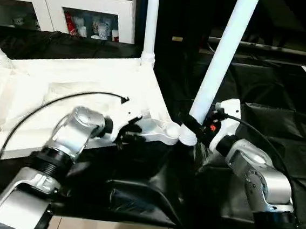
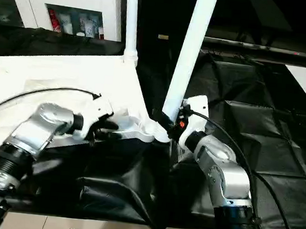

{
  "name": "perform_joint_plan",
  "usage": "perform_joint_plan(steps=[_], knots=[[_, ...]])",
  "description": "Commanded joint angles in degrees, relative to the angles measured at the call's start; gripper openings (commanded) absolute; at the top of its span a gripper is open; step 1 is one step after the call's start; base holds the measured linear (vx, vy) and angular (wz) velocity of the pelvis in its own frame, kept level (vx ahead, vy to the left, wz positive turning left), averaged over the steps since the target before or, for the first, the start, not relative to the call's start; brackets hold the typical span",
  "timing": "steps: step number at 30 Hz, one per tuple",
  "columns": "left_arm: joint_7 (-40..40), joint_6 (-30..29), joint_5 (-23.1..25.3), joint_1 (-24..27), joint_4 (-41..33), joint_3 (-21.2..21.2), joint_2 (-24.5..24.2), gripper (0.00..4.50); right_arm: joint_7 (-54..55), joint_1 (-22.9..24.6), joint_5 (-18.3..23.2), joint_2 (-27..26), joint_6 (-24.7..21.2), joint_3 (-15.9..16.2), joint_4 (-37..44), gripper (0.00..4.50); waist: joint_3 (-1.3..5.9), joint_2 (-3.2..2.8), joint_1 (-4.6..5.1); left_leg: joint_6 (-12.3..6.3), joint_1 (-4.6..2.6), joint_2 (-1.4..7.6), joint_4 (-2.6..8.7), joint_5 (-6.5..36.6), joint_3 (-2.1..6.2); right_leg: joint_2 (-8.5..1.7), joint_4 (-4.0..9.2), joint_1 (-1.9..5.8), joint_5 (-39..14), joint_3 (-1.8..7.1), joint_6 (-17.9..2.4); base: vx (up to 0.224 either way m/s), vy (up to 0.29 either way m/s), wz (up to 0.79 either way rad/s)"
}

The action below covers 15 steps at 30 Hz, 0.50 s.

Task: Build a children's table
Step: Insert table leg to table base

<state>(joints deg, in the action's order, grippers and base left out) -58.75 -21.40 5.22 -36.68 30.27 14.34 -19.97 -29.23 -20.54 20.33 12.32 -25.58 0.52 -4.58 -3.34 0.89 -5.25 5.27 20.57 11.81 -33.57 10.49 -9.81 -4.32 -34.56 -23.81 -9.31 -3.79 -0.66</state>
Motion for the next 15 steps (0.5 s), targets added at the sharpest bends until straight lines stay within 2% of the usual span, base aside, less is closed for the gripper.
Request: perform_joint_plan(steps=[1, 2, 5, 8, 11, 15], knots=[[-0.59, 0.46, -0.29, -0.45, 1.24, -0.07, -0.24, 1.43, -0.33, -1.59, -0.01, 0.07, 1.01, -0.49, -0.18, 1.91, 3.98, 0.27, -0.19, -0.66, -0.15, 0.88, 4.0, 9.52, -0.04, -3.55, 3.77, 3.38, -12.83, 2.53, -10.1, 0.0, 0.0, 0.0], [-1.17, 0.57, -0.39, -0.48, 1.39, 0.27, -0.47, 0.98, -0.41, -1.82, 0.11, 0.05, 0.97, -0.63, -0.34, 1.91, 4.02, 0.45, -0.22, -0.75, -0.11, 0.85, 3.98, 9.29, -0.04, -3.54, 3.76, 3.47, -12.92, 2.54, -9.91, 0.0, 0.0, 0.0], [-1.35, 1.16, -0.17, -0.65, 1.8, 0.73, -0.93, 0.99, -0.75, -2.39, 0.26, -0.03, 1.12, -0.81, -0.87, 1.91, 4.04, 0.47, -0.18, -0.85, -0.07, 0.86, 3.98, 8.86, -0.01, -3.56, 3.66, 3.48, -12.79, 2.53, -9.85, 0.0, 0.0, 0.0], [-1.74, 1.65, -0.07, -0.61, 2.23, 0.99, -1.19, 0.52, -1.39, -3.11, -0.06, 0.0, 1.67, -0.5, -2.07, 1.91, 4.05, 0.49, -0.22, -1.05, -0.05, 0.85, 3.88, 8.57, -0.06, -3.62, 3.61, 3.48, -12.52, 2.58, -9.9, 0.0, 0.0, 0.0], [-2.47, 2.59, 0.88, -0.16, 2.5, 2.4, -1.99, 0.51, -1.84, -5.11, -0.56, -0.27, 2.72, -0.16, -4.67, 1.91, 4.02, 0.29, -0.18, -0.85, -0.1, 0.86, 3.96, 9.04, 0.0, -3.63, 3.67, 3.4, -13.46, 2.53, -9.92, 0.0, 0.0, 0.0], [-2.89, 3.43, 1.98, 0.27, 2.71, 3.74, -2.57, 0.15, -2.51, -8.26, -0.48, -1.11, 3.16, -0.25, -9.12, 1.91, 4.04, 0.32, 0.05, -0.52, -0.12, 0.83, 3.88, 9.32, -0.05, -3.6, 3.61, 3.39, -13.45, 2.58, -10.15, 0.0, 0.0, 0.0]])
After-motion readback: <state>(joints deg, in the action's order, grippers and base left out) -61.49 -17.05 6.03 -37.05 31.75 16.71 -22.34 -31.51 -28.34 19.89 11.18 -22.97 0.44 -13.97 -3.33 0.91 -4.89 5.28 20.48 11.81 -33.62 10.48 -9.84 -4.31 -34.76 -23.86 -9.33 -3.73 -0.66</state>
